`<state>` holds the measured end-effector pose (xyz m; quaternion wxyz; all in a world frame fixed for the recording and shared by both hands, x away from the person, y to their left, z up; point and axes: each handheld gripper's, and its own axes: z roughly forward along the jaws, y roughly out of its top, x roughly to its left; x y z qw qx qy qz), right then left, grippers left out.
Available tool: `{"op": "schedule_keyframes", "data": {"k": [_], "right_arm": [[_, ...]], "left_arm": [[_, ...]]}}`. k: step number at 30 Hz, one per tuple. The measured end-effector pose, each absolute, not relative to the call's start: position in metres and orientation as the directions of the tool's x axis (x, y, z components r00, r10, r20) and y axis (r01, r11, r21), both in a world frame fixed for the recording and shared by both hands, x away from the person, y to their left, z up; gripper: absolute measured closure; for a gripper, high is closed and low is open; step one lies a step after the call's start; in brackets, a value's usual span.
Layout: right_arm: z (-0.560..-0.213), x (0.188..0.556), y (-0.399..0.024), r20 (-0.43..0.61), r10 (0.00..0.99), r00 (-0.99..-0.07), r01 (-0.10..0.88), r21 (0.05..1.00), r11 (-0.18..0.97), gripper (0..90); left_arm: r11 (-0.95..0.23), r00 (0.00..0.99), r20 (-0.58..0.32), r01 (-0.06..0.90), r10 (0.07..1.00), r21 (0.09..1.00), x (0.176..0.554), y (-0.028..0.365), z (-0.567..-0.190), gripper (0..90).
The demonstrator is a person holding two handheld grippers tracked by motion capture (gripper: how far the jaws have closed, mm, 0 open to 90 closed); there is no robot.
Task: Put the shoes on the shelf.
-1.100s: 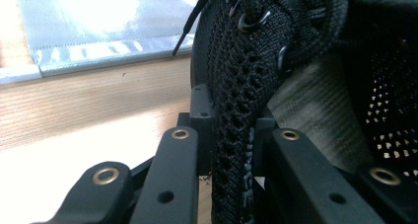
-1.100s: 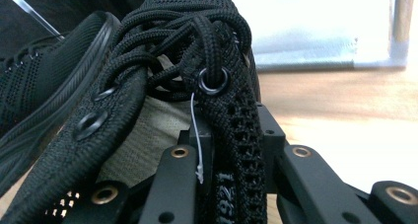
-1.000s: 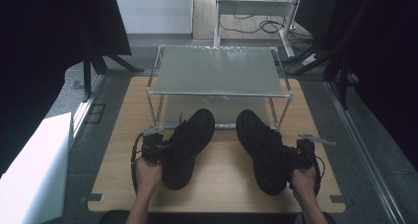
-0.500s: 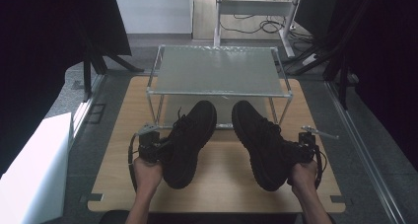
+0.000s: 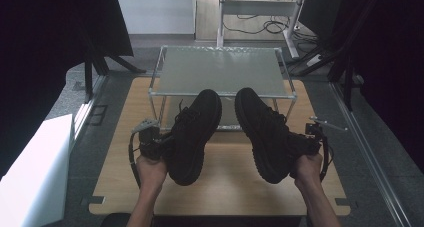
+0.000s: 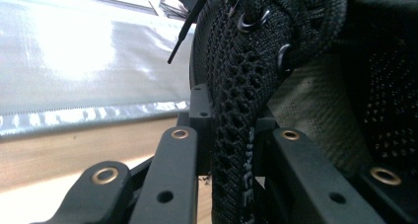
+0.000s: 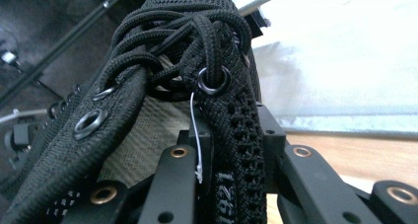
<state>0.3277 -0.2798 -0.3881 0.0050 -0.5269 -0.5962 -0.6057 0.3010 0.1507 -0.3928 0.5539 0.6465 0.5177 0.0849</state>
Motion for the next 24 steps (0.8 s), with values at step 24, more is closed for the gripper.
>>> {"op": "schedule_keyframes", "data": {"k": [24], "right_arm": [[-0.345,0.381,-0.254,0.686,0.620,-0.381,0.624,0.685,-0.376,75.6]], "left_arm": [[0.266,0.381,-0.533,0.565,0.755,0.781,0.357,0.141,-0.347,78.5]]}}
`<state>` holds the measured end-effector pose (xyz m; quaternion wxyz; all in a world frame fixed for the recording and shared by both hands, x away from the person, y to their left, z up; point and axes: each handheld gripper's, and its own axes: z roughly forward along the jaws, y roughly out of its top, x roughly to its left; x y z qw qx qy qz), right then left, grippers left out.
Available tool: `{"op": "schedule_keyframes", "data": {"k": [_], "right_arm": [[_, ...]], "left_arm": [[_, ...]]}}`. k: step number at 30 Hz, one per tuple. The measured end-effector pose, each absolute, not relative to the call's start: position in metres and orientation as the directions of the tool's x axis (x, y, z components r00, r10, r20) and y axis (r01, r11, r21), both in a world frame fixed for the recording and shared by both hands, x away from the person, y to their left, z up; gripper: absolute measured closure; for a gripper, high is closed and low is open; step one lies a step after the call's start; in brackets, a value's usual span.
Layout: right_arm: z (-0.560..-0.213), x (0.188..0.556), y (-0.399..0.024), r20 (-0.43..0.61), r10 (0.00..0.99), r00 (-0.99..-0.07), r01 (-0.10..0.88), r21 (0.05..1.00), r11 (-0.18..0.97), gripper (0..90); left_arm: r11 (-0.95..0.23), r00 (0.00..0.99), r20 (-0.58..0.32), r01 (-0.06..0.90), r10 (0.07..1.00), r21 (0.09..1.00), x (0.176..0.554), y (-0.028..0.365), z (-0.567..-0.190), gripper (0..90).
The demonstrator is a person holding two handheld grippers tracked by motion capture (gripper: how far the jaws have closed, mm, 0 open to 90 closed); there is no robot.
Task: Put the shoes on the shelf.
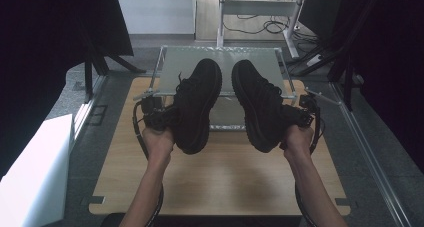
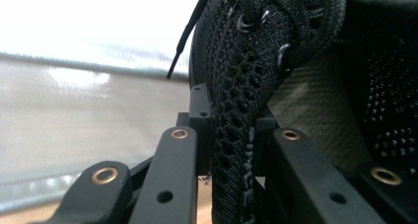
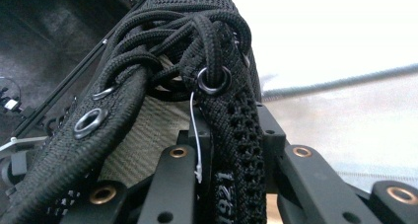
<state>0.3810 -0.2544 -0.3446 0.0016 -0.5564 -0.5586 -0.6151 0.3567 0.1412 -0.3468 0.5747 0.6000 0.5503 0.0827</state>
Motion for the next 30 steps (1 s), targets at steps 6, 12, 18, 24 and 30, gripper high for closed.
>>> {"op": "schedule_keyframes", "data": {"k": [6,12,18,24,30], "right_arm": [[-0.339,0.394,-0.251,0.688,0.628,-0.364,0.613,0.685,-0.394,75.6],[-0.330,0.411,-0.247,0.696,0.637,-0.333,0.609,0.674,-0.418,75.7],[-0.324,0.428,-0.240,0.682,0.664,-0.306,0.603,0.679,-0.419,75.7],[-0.324,0.444,-0.235,0.683,0.681,-0.266,0.601,0.669,-0.437,75.7],[-0.321,0.460,-0.229,0.660,0.711,-0.244,0.588,0.683,-0.433,75.7]], "left_arm": [[0.283,0.341,-0.533,0.567,0.774,0.774,0.375,0.137,-0.338,78.4],[0.308,0.309,-0.549,0.574,0.776,0.759,0.394,0.131,-0.331,78.3],[0.308,0.283,-0.531,0.567,0.798,0.764,0.411,0.125,-0.320,78.2],[0.324,0.236,-0.534,0.579,0.812,0.749,0.431,0.120,-0.315,78.1],[0.316,0.210,-0.515,0.584,0.831,0.748,0.451,0.113,-0.310,77.8]]}}
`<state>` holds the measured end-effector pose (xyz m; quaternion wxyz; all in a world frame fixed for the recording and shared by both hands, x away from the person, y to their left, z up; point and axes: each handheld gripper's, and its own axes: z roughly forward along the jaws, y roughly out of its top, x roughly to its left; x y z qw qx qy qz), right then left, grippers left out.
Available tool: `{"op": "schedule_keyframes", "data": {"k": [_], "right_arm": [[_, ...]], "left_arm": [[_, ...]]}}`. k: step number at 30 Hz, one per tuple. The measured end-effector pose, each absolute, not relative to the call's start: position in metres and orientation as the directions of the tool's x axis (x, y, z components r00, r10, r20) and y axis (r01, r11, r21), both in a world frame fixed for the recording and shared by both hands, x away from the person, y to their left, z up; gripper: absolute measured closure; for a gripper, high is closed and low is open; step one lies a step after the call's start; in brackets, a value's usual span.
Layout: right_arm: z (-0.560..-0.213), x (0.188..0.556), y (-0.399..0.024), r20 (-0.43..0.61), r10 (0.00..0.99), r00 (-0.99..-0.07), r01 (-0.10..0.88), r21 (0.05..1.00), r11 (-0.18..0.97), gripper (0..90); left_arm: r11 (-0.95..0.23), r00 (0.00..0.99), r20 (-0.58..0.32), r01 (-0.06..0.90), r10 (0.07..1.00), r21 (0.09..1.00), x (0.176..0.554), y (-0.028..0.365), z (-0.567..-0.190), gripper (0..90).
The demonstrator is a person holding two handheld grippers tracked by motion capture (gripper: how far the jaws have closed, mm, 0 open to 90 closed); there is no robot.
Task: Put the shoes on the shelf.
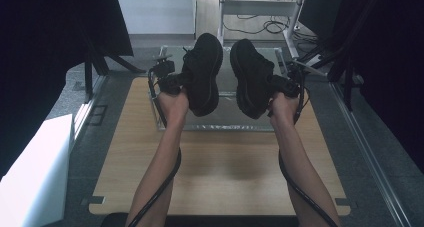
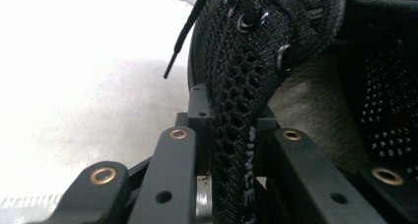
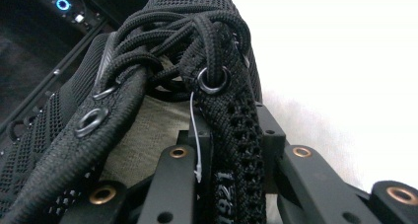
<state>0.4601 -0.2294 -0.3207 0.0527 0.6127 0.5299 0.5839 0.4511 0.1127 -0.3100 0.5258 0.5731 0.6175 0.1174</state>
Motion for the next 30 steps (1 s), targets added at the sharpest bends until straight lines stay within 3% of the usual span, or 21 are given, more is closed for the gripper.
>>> {"op": "schedule_keyframes", "data": {"k": [14,23,30], "right_arm": [[-0.318,0.491,-0.220,0.604,0.776,-0.184,0.571,0.708,-0.415,75.6],[-0.313,0.499,-0.204,0.532,0.829,-0.173,0.566,0.742,-0.359,74.2],[-0.310,0.502,-0.195,0.477,0.863,-0.166,0.566,0.763,-0.313,67.8]], "left_arm": [[0.311,0.135,-0.477,0.602,0.868,0.736,0.485,0.098,-0.307,76.8],[0.214,0.117,-0.363,0.628,0.924,0.748,0.496,0.077,-0.297,71.7],[0.182,0.105,-0.312,0.622,0.944,0.761,0.497,0.068,-0.296,65.9]]}}
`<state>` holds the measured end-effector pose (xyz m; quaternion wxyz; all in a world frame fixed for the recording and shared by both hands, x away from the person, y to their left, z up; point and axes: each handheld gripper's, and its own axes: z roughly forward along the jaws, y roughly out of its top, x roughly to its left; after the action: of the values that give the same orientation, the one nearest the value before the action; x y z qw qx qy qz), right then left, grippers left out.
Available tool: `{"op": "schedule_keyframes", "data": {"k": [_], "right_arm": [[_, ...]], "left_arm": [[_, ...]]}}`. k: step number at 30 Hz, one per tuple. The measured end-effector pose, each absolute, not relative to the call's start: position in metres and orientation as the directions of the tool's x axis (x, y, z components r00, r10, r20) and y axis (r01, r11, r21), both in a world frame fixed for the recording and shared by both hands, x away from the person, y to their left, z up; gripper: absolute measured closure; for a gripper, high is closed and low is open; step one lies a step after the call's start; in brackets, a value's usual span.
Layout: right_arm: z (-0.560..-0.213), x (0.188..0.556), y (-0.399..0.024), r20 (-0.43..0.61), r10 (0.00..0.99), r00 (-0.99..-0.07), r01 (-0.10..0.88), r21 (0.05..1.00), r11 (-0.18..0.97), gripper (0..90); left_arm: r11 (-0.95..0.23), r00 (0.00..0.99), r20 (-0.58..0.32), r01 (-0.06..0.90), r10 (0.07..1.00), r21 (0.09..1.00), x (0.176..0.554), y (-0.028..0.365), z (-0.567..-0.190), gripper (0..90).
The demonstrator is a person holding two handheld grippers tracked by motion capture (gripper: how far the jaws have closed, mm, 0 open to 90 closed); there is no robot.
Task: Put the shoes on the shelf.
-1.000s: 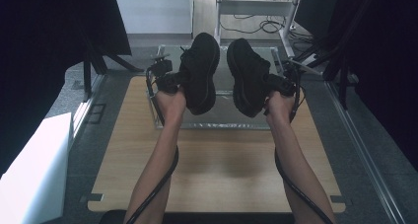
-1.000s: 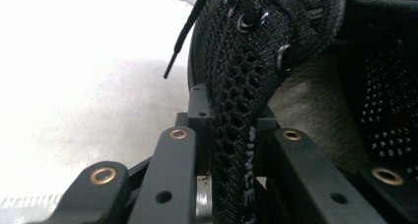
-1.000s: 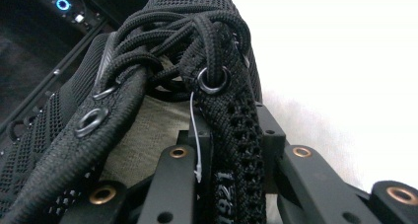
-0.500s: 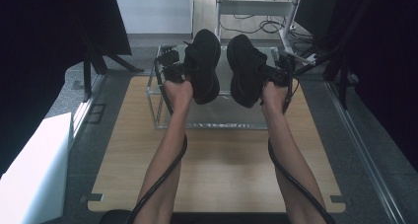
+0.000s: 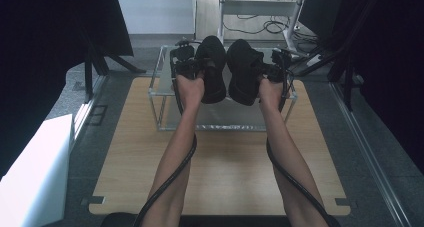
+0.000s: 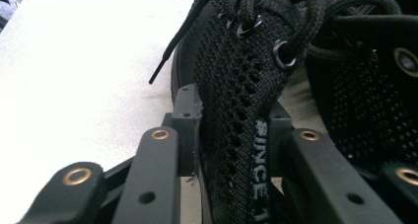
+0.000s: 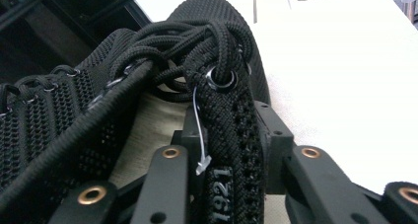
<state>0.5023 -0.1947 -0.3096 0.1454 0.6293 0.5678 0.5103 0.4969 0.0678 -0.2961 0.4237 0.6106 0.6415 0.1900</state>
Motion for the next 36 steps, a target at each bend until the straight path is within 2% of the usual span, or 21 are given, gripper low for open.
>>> {"op": "schedule_keyframes", "data": {"k": [4,6,10,16,19,22,25,27,29,30,36], "right_arm": [[-0.311,0.504,-0.192,0.478,0.861,-0.173,0.571,0.761,-0.308,64.6],[-0.310,0.504,-0.185,0.444,0.874,-0.195,0.573,0.775,-0.266,61.0],[-0.309,0.505,-0.182,0.431,0.879,-0.203,0.577,0.778,-0.248,58.3],[-0.314,0.509,-0.188,0.492,0.831,-0.257,0.584,0.765,-0.272,44.3],[-0.314,0.509,-0.189,0.494,0.825,-0.273,0.580,0.769,-0.269,40.4],[-0.312,0.507,-0.187,0.479,0.830,-0.287,0.580,0.776,-0.247,41.5],[-0.305,0.503,-0.181,0.392,0.884,-0.255,0.563,0.804,-0.194,54.0],[-0.305,0.503,-0.180,0.388,0.886,-0.256,0.563,0.805,-0.189,53.0],[-0.306,0.504,-0.180,0.404,0.874,-0.270,0.562,0.803,-0.198,48.5],[-0.309,0.507,-0.183,0.456,0.843,-0.285,0.567,0.789,-0.234,44.6],[-0.314,0.505,-0.190,0.533,0.786,-0.312,0.557,0.773,-0.303,36.6]], "left_arm": [[0.188,0.113,-0.333,0.638,0.936,0.747,0.499,0.068,-0.300,61.8],[0.197,0.130,-0.359,0.641,0.924,0.741,0.500,0.068,-0.303,58.8],[0.166,0.145,-0.330,0.639,0.933,0.751,0.501,0.065,-0.303,58.3],[0.177,0.192,-0.369,0.624,0.909,0.761,0.501,0.069,-0.307,50.0],[0.194,0.214,-0.390,0.602,0.896,0.775,0.498,0.072,-0.306,45.0],[0.182,0.233,-0.386,0.597,0.893,0.782,0.495,0.074,-0.306,42.7],[0.179,0.239,-0.383,0.589,0.892,0.788,0.492,0.075,-0.308,46.9],[0.194,0.242,-0.399,0.586,0.885,0.786,0.490,0.077,-0.308,46.9],[0.188,0.258,-0.398,0.581,0.880,0.792,0.489,0.077,-0.309,46.0],[0.188,0.270,-0.403,0.577,0.874,0.795,0.489,0.076,-0.310,43.6],[0.180,0.313,-0.417,0.575,0.853,0.798,0.487,0.081,-0.310,40.6]]}}
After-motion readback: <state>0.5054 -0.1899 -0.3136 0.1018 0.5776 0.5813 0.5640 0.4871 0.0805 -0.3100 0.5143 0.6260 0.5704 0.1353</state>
